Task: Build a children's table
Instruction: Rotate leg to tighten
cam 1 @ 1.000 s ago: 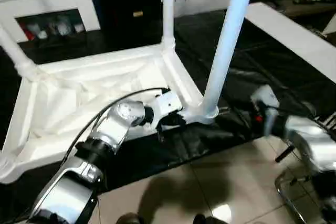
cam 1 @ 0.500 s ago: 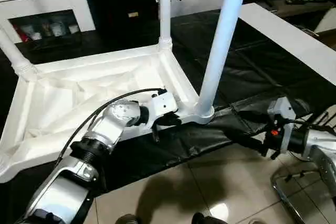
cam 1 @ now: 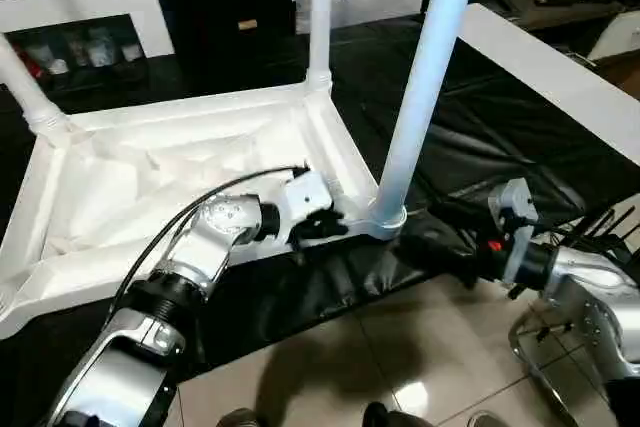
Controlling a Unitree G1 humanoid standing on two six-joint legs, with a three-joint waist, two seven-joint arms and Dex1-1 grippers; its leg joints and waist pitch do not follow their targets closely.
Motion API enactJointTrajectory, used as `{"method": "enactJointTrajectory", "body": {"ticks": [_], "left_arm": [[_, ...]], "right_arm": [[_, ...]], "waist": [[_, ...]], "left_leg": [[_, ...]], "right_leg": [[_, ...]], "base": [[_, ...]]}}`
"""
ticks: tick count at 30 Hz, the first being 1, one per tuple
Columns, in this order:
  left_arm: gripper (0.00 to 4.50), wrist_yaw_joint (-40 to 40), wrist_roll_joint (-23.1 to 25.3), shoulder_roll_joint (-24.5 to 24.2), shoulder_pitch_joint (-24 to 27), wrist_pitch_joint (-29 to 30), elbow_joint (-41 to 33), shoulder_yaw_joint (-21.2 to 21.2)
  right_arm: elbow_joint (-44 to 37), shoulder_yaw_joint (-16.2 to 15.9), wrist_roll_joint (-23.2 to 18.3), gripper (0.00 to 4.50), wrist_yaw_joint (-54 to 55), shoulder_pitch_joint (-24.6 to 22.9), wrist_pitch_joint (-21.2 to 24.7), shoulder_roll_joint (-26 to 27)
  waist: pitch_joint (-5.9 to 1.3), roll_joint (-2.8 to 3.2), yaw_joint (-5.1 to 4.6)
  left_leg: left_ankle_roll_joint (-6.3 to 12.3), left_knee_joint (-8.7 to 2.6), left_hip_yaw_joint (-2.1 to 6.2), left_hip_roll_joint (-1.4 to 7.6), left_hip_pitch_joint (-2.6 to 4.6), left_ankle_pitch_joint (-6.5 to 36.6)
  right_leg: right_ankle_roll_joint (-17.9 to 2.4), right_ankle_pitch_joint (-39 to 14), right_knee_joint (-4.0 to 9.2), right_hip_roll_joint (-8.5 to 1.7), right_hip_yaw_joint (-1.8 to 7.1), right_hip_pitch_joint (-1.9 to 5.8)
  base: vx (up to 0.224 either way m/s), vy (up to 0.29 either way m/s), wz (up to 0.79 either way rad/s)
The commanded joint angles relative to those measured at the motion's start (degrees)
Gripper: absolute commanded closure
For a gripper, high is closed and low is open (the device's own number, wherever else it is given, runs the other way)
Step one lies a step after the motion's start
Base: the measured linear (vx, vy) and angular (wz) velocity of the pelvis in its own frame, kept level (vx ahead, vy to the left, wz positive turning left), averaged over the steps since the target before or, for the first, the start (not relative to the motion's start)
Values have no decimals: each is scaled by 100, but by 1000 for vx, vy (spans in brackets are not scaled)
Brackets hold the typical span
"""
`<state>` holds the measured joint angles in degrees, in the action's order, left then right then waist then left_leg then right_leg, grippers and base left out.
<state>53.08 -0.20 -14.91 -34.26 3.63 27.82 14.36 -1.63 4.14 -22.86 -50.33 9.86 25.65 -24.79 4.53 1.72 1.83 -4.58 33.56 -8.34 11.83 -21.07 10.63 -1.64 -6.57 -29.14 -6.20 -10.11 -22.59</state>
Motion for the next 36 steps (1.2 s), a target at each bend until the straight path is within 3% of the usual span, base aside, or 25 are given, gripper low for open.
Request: {"method": "enactJointTrajectory", "body": {"ticks": [1, 5, 7, 8, 10, 11, 13, 17, 18, 19, 20, 21, 22, 23, 24, 25, 26, 27, 28, 29, 30, 31, 32, 34, 36], "left_arm": [[327, -260, -318, 60, 142, 342, -423, -348], [293, -989, -491, 248, 604, 925, -1272, -832], [284, -1150, -526, 299, 695, 1007, -1435, -924], [284, -1775, -755, 591, 1099, 1339, -2195, -1322], [284, -2268, -875, 811, 1424, 1637, -2794, -1595], [284, -2506, -857, 936, 1627, 1664, -3084, -1697], [284, -2839, -796, 1134, 2019, 1822, -3607, -1800], [284, -3049, -700, 1205, 2376, 1933, -4036, -1745], [284, -3224, -588, 1260, 2563, 1919, -4191, -1734], [284, -3346, -520, 1300, 2687, 1903, -4285, -1737], [284, -3479, -585, 1372, 2823, 2003, -4486, -1729], [284, -3523, -667, 1429, 2879, 2063, -4582, -1744], [284, -3544, -727, 1465, 2908, 2103, -4639, -1754], [284, -3591, -719, 1488, 2962, 2222, -4715, -1705], [284, -3570, -676, 1462, 3028, 2233, -4779, -1589], [284, -3571, -661, 1442, 3059, 2248, -4823, -1527], [284, -3571, -661, 1442, 3059, 2248, -4823, -1527], [284, -3549, -623, 1408, 3105, 2206, -4836, -1449], [284, -3476, -559, 1351, 3207, 1969, -4858, -1315], [284, -3471, -551, 1345, 3219, 1946, -4863, -1299], [284, -3473, -587, 1358, 3258, 1958, -4868, -1289], [284, -3483, -589, 1353, 3267, 1982, -4868, -1292], [284, -3502, -582, 1338, 3281, 2023, -4868, -1297], [284, -3445, -563, 1222, 3346, 2004, -4866, -1292], [266, -3415, -598, 1200, 3371, 1980, -4876, -1304]], "right_arm": [[-351, 58, -8, 0, 445, -127, 104, 145], [-869, -71, 30, 0, 743, -443, 126, 334], [-950, -69, -9, 0, 740, -500, 52, 381], [-1239, 22, -174, 0, 939, -704, 109, 597], [-1440, 78, -192, 0, 1188, -852, 127, 752], [-1541, 81, -178, 0, 1299, -938, 131, 814], [-1710, 69, -150, 0, 1464, -1086, 132, 896], [-1795, 53, -138, 0, 1559, -1207, 97, 939], [-1833, 15, -77, 0, 1563, -1283, 69, 933], [-1875, -10, -27, 0, 1576, -1337, 33, 935], [-1934, -4, -62, 0, 1604, -1391, 67, 925], [-1952, 10, -86, 0, 1609, -1411, 80, 916], [-1960, 22, -106, 0, 1611, -1420, 90, 911], [-1941, 69, -154, 0, 1588, -1432, 100, 876], [-1924, 119, -241, 0, 1555, -1440, 140, 838], [-1918, 137, -289, 0, 1552, -1443, 160, 816], [-1918, 137, -289, 0, 1552, -1443, 160, 816], [-1897, 154, -289, 0, 1561, -1423, 183, 773], [-1850, 195, -295, 0, 1445, -1421, 139, 656], [-1846, 199, -296, 0, 1432, -1421, 135, 643], [-1796, 264, -309, 0, 1398, -1433, 129, 585], [-1787, 275, -309, 0, 1383, -1444, 120, 566], [-1777, 286, -304, 0, 1358, -1463, 101, 536], [-1724, 303, -302, 0, 1275, -1493, 80, 387], [-1723, 294, -312, 0, 1252, -1500, 70, 357]], "waist": [[-343, -53, 10], [-382, -16, 56], [-377, -49, 49], [-377, -16, 64], [-375, -35, 88], [-356, -5, 88], [-336, -2, 77], [-256, 3, 41], [-201, -64, 82], [-208, 100, 0], [-205, 196, -91], [-182, 217, -100], [-154, 208, -146], [-79, 147, -103], [-122, 109, -184], [-41, -3, -26], [-57, -87, 145], [-87, -129, 226], [-90, -149, 323], [-105, -108, 361], [-97, -119, 331], [-116, 25, 258], [-126, 13, 205], [-146, 95, 58], [-153, 57, -10]], "left_leg": [[300, -469, 30, 143, 26, 1941], [418, -448, -30, 146, 11, 1399], [470, -429, -51, 124, -27, 1319], [486, -420, -65, 138, -1, 1259], [539, -422, -68, 151, -57, 967], [580, -424, -71, 141, -54, 922], [567, -441, -64, 174, -58, 937], [483, -478, -65, 125, -23, 1420], [552, -556, 203, 20, -355, 1589], [579, -625, 412, 165, -275, 1946], [550, -697, 694, 327, -263, 2304], [570, -744, 788, 369, -268, 2541], [587, -741, 898, 330, -281, 2844], [402, -614, 783, 82, -369, 3032], [215, -427, 490, 151, -70, 2993], [253, -249, 230, -152, -78, 2066], [455, -125, 133, -204, -111, 1239], [603, -44, 118, -207, -139, 893], [815, -5, 200, -97, -232, 516], [931, -102, 207, -57, -248, 299], [962, -233, 199, -26, -226, 251], [922, -393, 165, 44, -59, 418], [905, -408, 131, 79, 20, 796], [308, -545, 204, 242, 69, 2240], [83, -586, 209, 195, 35, 2709]], "right_leg": [[-272, -3006, 387, -337, 248, 285], [-522, -2315, 247, -294, 340, 273], [-513, -2302, 241, -282, 343, 282], [-507, -2393, 238, -278, 359, 267], [-609, -2105, 205, -277, 364, 297], [-618, -2077, 199, -249, 367, 275], [-569, -2075, 205, -232, 376, 285], [-267, -2767, 324, -193, 358, 236], [-238, -2803, 163, -296, 123, 477], [-234, -2395, 181, -182, 43, 435], [-372, -1853, 11, -101, 30, 457], [-407, -1682, -84, -84, 75, 462], [-546, -1559, -180, -98, 144, 447], [-666, -1936, -50, -243, 206, 420], [-519, -2560, 224, -243, 354, 242], [-204, -3943, 427, -493, 378, 298], [212, -5023, 552, -732, 482, 362], [284, -5260, 589, -913, 631, 397], [77, -5165, 545, -1097, 803, 470], [-193, -4732, 472, -961, 769, 492], [-336, -4435, 417, -772, 656, 456], [-543, -3632, 273, -316, 428, 312], [-586, -3335, 249, -225, 415, 254], [-475, -2636, 161, -95, 477, 226], [-394, -2422, 151, -122, 539, 278]], "base": [[0, 0, 0], [0, 0, 0], [0, 0, 0], [0, 0, 0], [0, 0, 0], [0, 0, 0], [26, -15, -1], [0, 0, 0], [-20, -25, 27], [-20, -25, 27], [-18, -37, 51], [-7, -22, 24], [-9, -57, 49], [10, -72, 52], [33, -99, 52], [36, -64, 27], [15, -52, -5], [0, 0, 0], [0, 0, 0], [-13, 66, -16], [-11, 87, -12], [-11, 87, -12], [-9, 88, -5], [-10, 92, 0], [-14, 93, -4]]}}
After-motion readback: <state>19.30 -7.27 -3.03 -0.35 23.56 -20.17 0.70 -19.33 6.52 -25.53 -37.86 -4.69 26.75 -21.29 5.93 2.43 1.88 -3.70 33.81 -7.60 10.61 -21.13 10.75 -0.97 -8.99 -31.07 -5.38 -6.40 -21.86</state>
